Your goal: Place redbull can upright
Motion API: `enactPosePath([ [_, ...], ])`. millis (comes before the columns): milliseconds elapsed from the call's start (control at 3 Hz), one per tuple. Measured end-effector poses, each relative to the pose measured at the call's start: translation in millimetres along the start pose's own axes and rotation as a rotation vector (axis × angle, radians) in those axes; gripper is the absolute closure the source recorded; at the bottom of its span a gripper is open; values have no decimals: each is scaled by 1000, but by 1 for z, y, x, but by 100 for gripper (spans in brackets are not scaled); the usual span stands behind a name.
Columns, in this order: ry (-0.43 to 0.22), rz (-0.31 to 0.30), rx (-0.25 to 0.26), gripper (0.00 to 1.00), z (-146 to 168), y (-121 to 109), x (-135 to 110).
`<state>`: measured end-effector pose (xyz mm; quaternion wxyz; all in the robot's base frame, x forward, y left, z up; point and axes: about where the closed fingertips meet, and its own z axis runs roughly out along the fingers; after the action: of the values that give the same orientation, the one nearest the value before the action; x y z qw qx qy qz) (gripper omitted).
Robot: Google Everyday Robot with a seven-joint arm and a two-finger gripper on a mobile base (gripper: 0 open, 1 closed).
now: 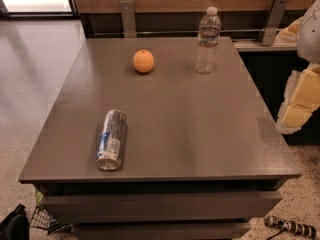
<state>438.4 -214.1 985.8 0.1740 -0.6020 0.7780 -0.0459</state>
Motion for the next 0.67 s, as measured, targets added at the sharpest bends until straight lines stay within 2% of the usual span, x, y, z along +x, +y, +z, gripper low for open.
enactPosePath([
  [333,-9,3,2,0,-3,0,-4],
  [667,-56,77,-36,0,-1,-1,-14],
])
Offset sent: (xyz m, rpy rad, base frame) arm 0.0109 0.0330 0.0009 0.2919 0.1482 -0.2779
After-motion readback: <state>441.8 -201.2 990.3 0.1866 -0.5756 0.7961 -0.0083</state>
